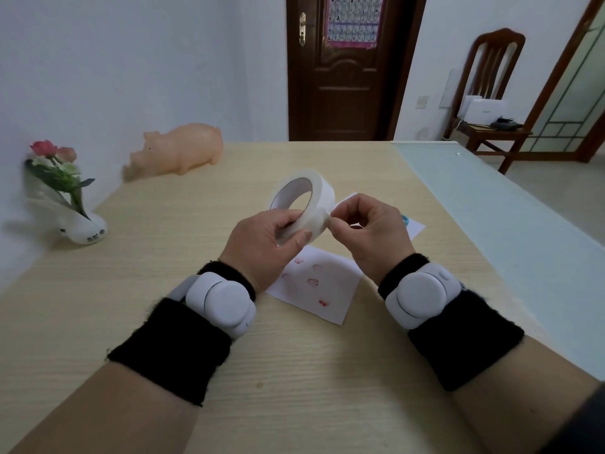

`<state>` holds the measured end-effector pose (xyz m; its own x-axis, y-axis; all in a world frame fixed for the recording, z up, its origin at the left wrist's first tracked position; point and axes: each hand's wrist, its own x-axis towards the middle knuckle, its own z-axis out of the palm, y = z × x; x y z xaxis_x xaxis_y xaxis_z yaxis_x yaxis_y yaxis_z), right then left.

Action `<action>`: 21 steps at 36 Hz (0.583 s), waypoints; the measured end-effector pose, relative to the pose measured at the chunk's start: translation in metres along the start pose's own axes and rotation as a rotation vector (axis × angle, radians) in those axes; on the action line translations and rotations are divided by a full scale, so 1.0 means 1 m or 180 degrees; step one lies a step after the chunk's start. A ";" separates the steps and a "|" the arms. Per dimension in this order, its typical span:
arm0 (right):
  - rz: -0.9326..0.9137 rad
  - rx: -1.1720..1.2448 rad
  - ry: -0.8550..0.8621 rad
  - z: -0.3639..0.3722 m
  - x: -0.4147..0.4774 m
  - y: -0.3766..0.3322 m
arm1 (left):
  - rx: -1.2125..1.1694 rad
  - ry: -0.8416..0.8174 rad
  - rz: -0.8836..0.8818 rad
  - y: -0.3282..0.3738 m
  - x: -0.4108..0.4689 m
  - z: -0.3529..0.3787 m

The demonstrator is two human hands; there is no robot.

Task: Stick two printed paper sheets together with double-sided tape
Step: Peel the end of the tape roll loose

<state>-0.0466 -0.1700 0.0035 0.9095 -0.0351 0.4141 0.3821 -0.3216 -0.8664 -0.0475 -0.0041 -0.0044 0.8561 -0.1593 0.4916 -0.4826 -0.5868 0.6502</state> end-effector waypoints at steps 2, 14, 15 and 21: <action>0.0017 0.0013 0.0010 0.000 0.000 0.000 | 0.0016 -0.0004 -0.0007 0.000 0.000 0.000; 0.0011 0.0184 0.0006 0.001 -0.002 -0.002 | 0.0213 0.0171 -0.0166 -0.003 0.002 -0.003; 0.0001 0.0204 0.0000 0.002 -0.002 -0.002 | 0.0221 0.0198 -0.0180 -0.003 0.002 -0.003; -0.0038 0.0240 -0.0009 0.002 -0.003 -0.003 | 0.0090 0.0198 -0.0243 -0.006 0.003 -0.003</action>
<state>-0.0501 -0.1669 0.0040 0.9053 -0.0289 0.4238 0.4040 -0.2496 -0.8801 -0.0429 0.0013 -0.0056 0.8766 -0.0644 0.4769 -0.4103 -0.6178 0.6708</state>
